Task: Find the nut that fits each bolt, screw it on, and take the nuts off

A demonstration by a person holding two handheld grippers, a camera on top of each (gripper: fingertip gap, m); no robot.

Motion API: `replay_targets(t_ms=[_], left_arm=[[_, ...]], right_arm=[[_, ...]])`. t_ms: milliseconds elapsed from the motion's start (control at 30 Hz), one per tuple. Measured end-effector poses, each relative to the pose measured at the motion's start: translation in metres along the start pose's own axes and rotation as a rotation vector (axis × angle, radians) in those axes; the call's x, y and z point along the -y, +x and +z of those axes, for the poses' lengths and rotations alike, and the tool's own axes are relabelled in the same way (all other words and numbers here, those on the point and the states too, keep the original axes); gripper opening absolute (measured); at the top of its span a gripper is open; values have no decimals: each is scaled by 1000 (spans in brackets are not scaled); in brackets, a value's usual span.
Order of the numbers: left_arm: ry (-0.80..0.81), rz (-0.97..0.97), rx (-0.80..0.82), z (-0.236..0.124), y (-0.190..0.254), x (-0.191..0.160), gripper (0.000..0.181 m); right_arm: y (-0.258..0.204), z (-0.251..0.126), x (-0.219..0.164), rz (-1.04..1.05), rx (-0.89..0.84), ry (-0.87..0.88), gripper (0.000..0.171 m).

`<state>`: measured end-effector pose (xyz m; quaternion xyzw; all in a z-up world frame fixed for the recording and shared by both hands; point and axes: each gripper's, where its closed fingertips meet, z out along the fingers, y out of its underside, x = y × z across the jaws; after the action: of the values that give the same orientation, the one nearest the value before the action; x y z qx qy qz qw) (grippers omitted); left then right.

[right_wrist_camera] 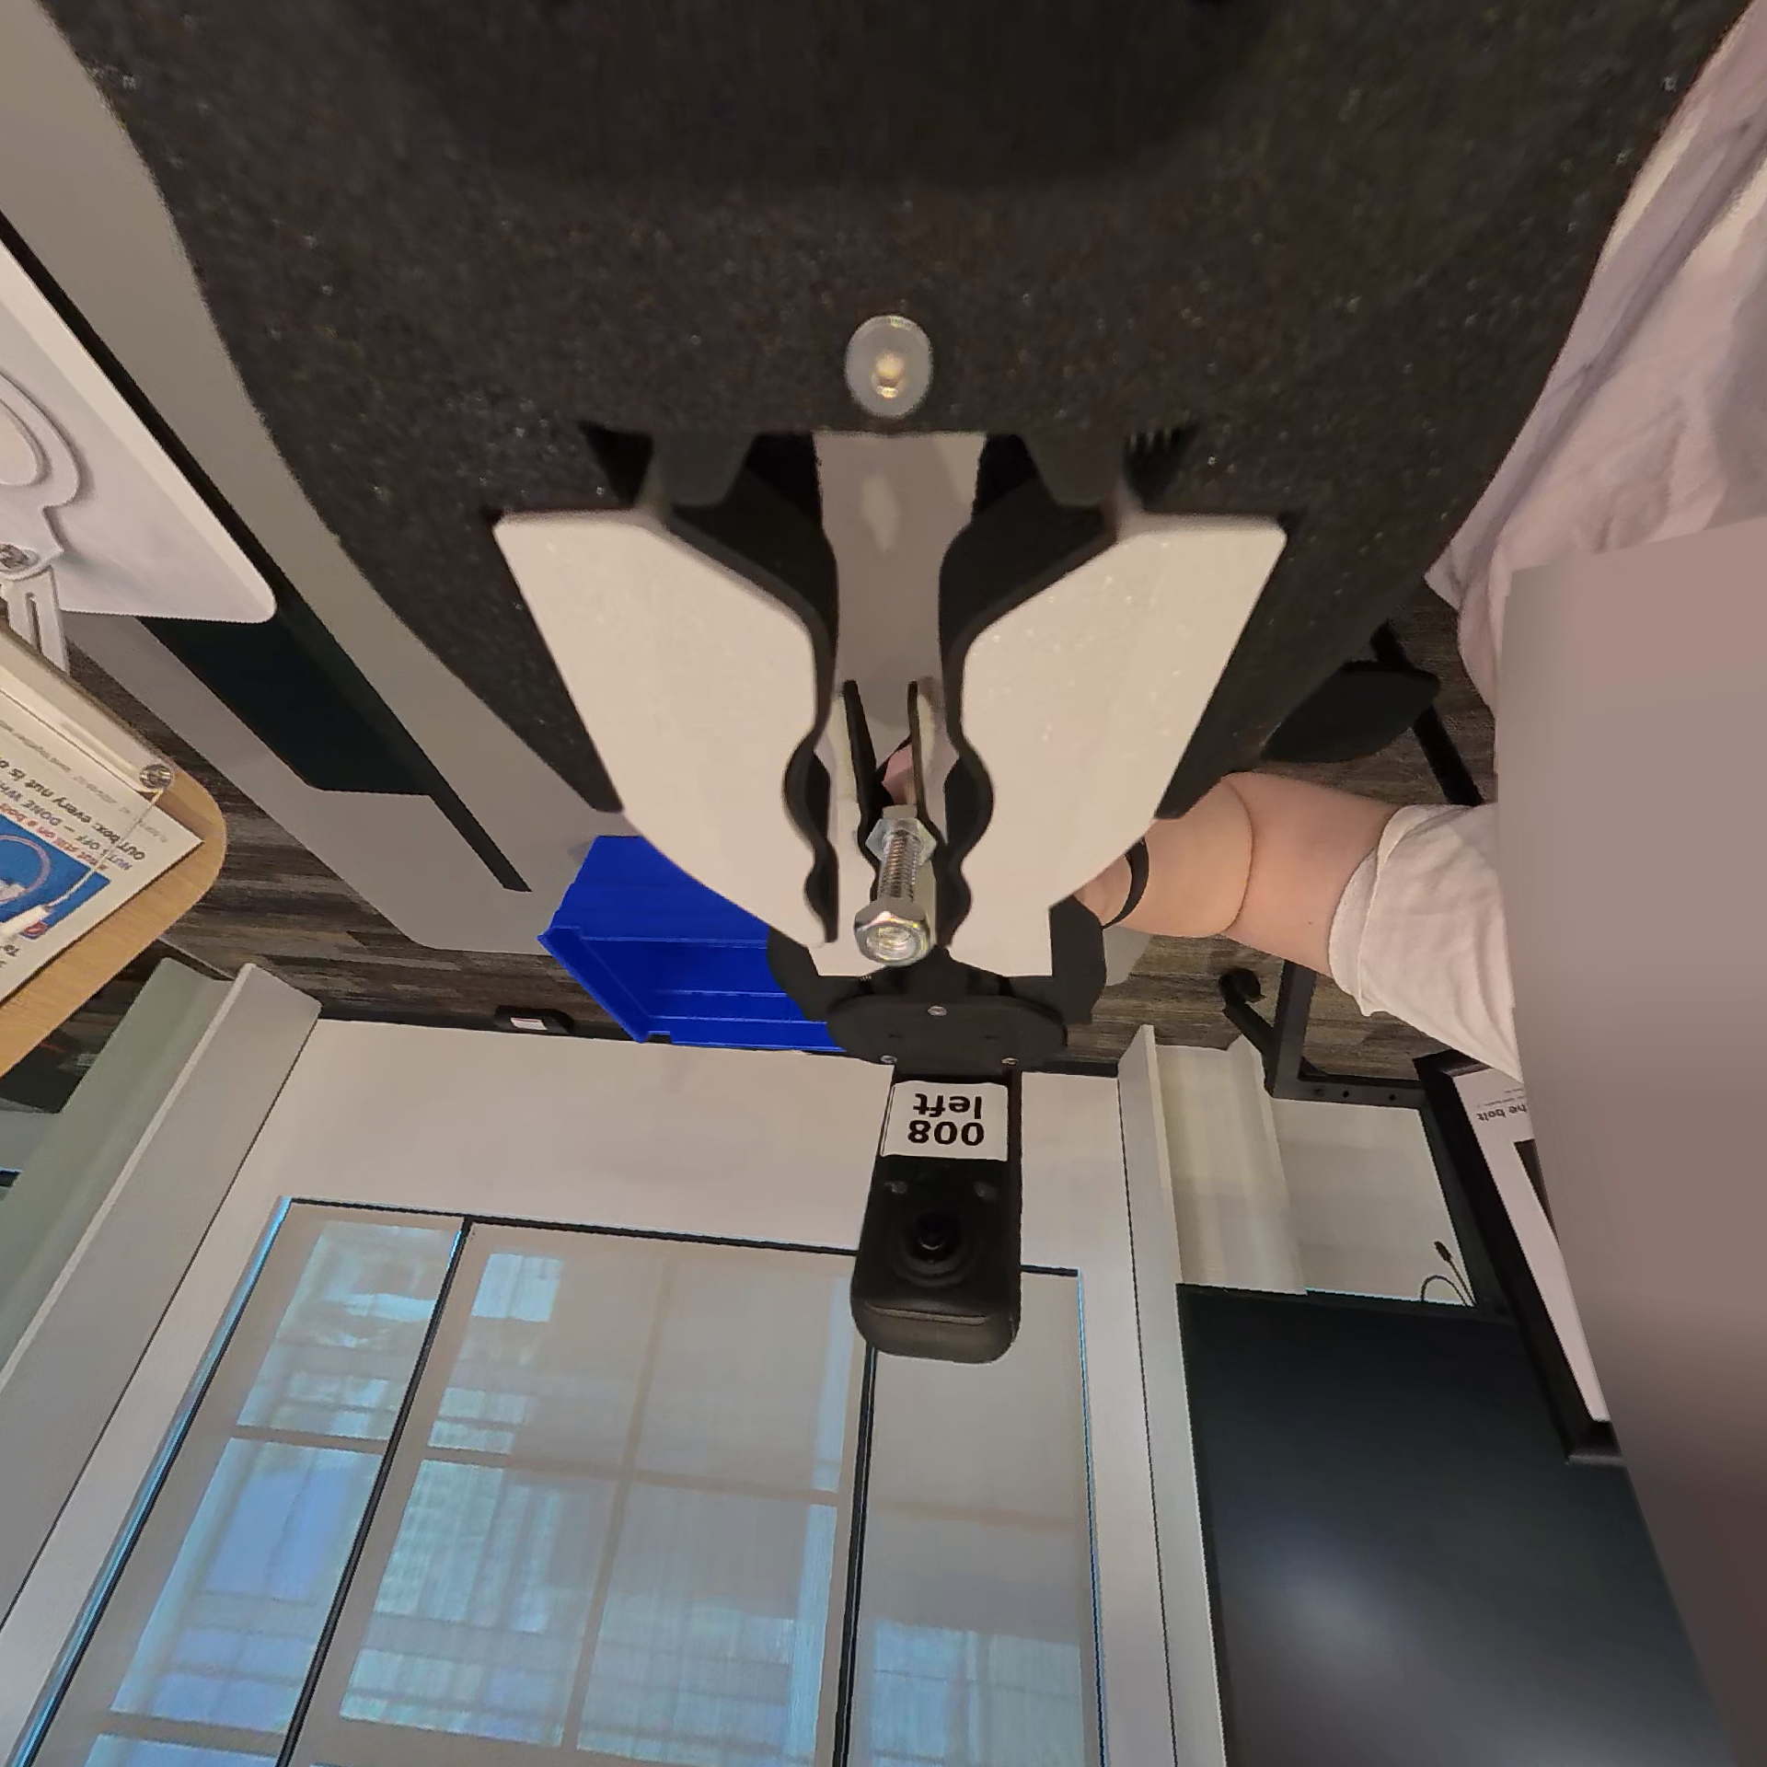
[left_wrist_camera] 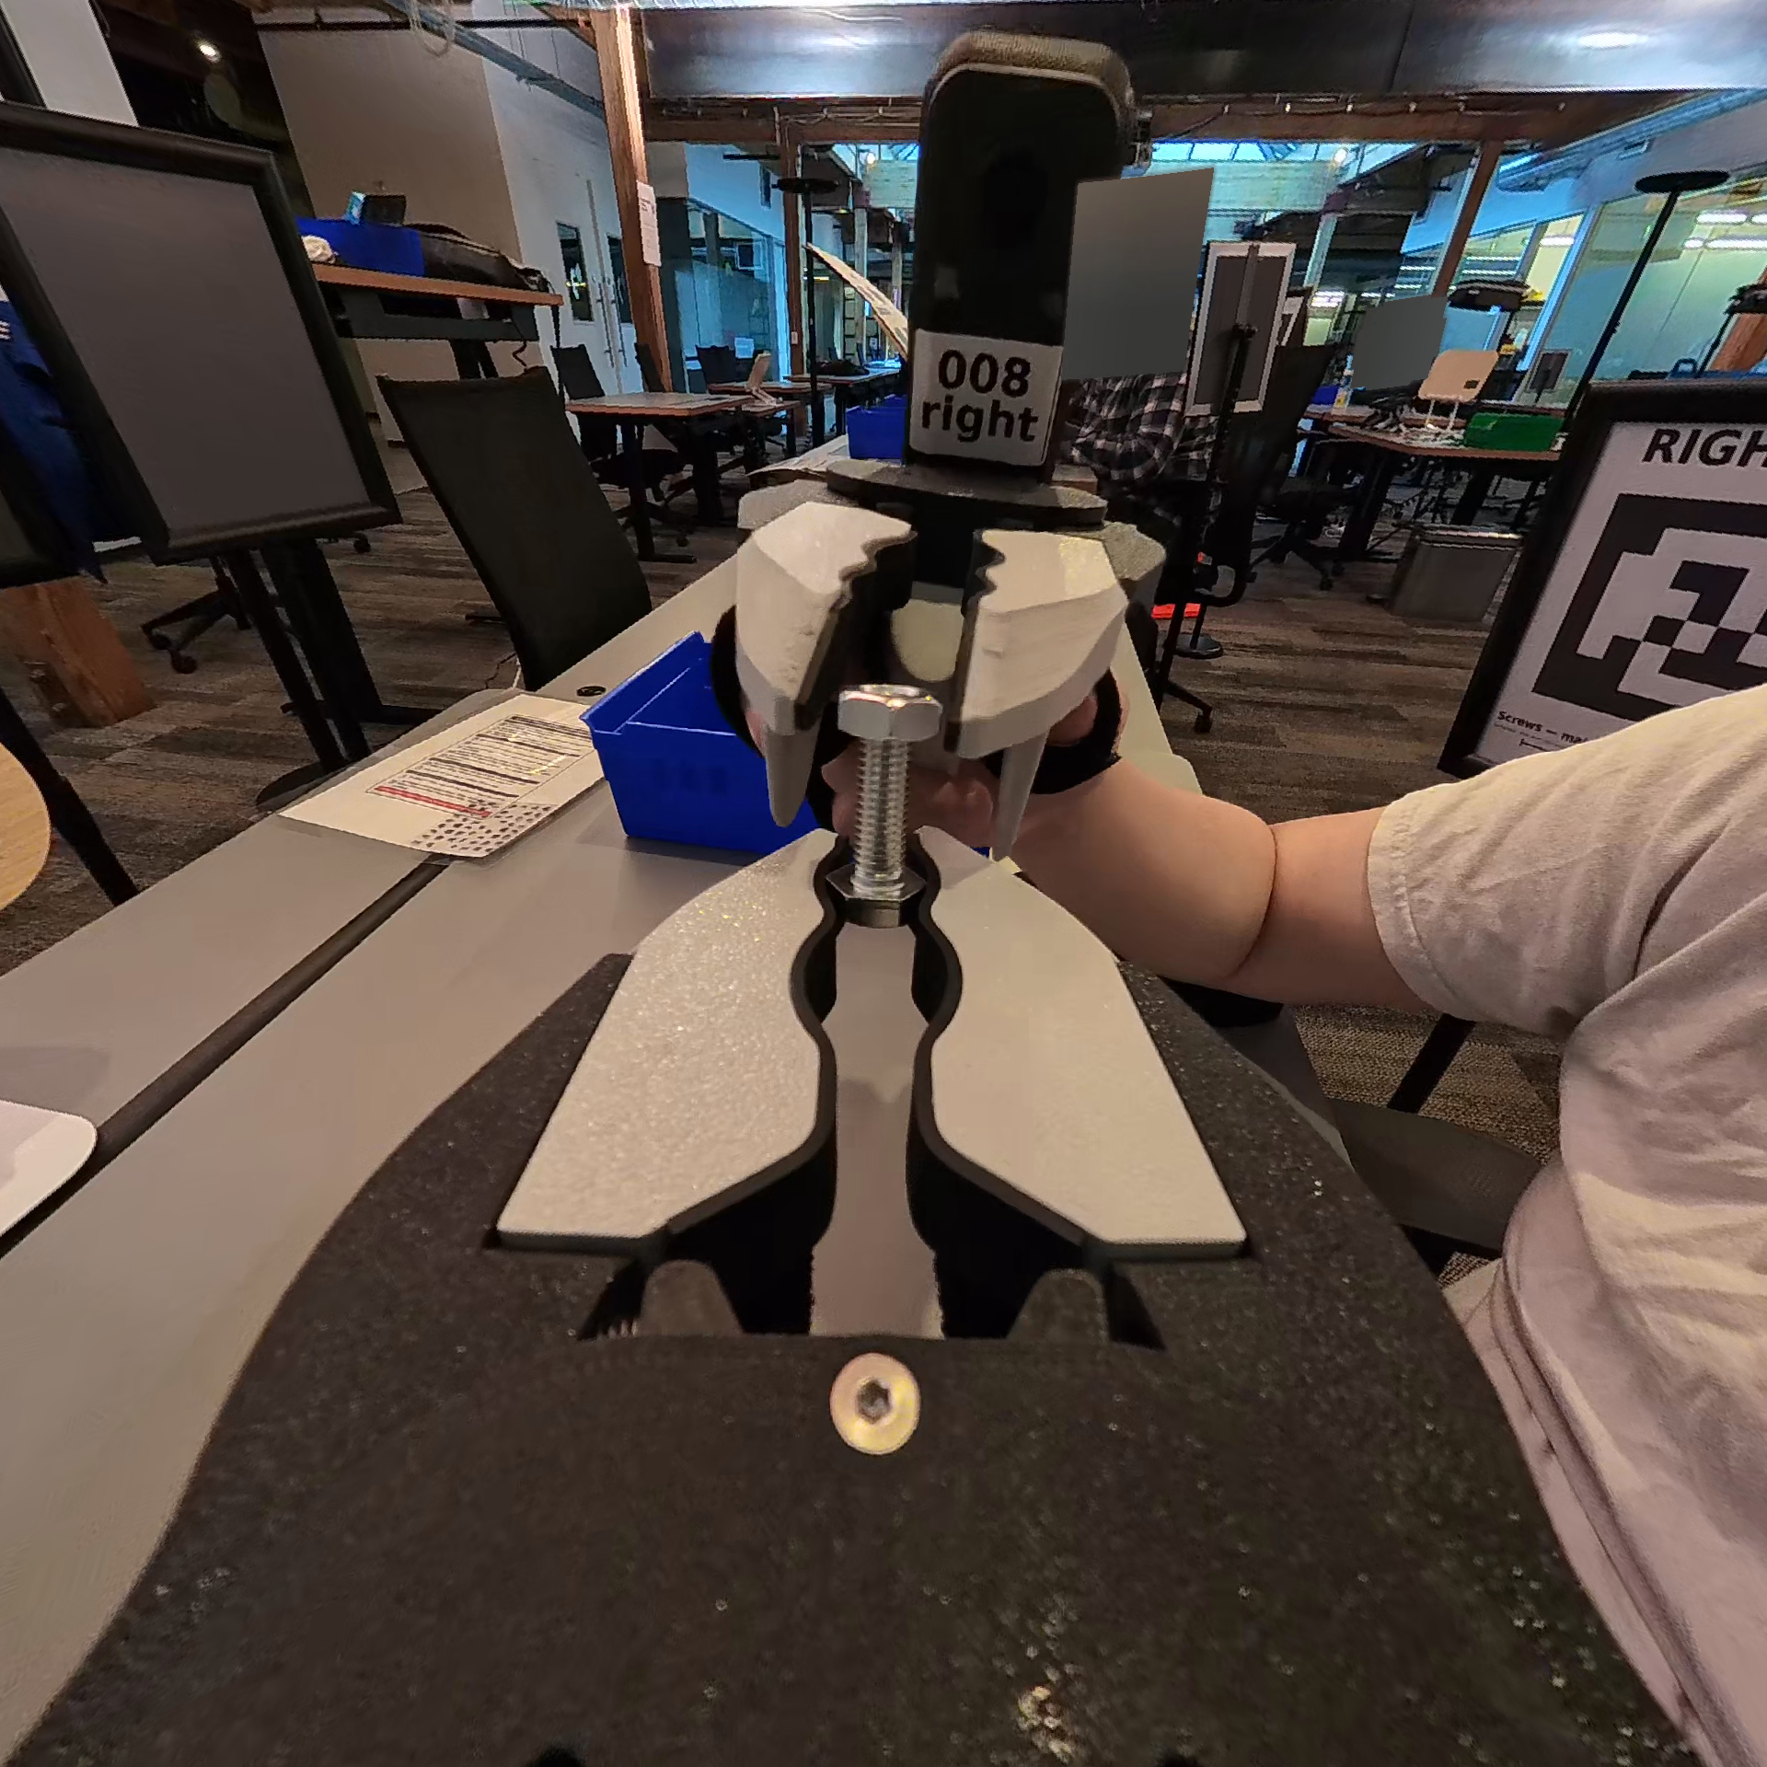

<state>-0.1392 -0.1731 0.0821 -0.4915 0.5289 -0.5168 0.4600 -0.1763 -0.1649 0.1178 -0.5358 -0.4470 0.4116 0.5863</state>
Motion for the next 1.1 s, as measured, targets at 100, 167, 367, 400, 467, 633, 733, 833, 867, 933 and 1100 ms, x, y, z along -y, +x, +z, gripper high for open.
replay_targets(t_ms=[100,167,367,400,467,633,733,833,867,933,1100], left_arm=[[-1,-3,-1,0,0,0,10],[-3,-3,-1,0,0,-1,10],[-7,-7,-27,1,4,-2,10],[-6,-10,-39,1,5,-2,10],[-1,-22,-67,1,9,-1,10],[26,-93,-240,0,31,2,10],[25,-135,-335,0,43,2,10],[25,-200,-449,-2,56,2,10],[27,-222,-487,-3,60,2,10],[24,-264,-570,-5,70,2,10],[11,-343,-751,-13,89,1,10]], right_arm=[[-1,-1,1,8,11,6,15],[-1,-1,0,5,12,2,15],[-3,-2,0,6,44,11,14],[-4,-2,0,10,57,14,14],[-7,-3,1,13,81,24,14],[-20,-6,5,32,201,64,14],[-28,-9,5,25,262,73,14],[-37,-12,5,12,325,84,14],[-39,-13,5,10,344,88,14],[-46,-14,5,8,390,96,14],[-61,-16,3,-2,493,124,14]])
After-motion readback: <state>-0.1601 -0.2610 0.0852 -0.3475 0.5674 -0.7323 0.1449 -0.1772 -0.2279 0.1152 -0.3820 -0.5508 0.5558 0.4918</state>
